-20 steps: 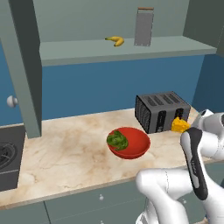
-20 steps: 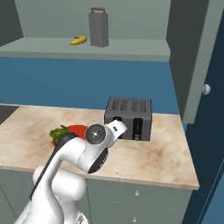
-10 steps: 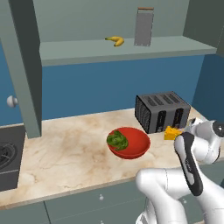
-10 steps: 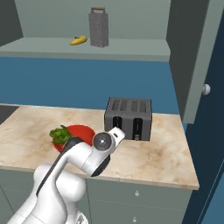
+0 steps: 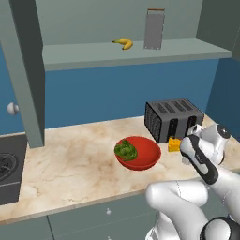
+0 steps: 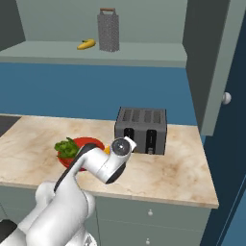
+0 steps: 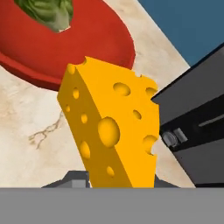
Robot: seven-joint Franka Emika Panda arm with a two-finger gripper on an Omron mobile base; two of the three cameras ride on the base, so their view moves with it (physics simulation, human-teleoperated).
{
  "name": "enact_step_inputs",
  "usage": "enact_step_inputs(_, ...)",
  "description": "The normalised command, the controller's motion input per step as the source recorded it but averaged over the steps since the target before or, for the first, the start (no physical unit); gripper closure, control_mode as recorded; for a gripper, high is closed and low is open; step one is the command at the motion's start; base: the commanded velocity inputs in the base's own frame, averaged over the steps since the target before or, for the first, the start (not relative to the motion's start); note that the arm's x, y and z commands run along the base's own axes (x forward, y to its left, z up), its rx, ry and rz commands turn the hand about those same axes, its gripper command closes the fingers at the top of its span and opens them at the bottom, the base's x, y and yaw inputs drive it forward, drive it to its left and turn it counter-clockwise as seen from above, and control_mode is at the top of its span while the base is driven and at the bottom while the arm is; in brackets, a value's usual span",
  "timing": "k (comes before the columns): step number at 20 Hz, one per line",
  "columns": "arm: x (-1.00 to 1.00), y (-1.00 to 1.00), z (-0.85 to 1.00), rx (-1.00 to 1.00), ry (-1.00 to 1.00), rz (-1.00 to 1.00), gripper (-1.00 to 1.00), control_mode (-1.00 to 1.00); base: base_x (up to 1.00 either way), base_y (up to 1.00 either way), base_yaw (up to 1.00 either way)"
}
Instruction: Pick the cheese from the fridge and the cheese grater from the cabinet and place them next to the salad bowl.
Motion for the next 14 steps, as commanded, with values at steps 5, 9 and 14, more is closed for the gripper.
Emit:
enact_step_inputs(5,0.1,-0.53,-0.1,0.0,0.1,0.1,1.0,-1.0,0.0,0.0,0.0)
enact_step_inputs(9,0.11,-0.17,-0.3,0.0,0.02,0.09,1.0,-1.0,0.0,0.0,0.0)
enact_step_inputs(14,0.0,0.22,-0.52,-0.02,0.0,0.13,1.0,-1.0,0.0,0.0,0.0)
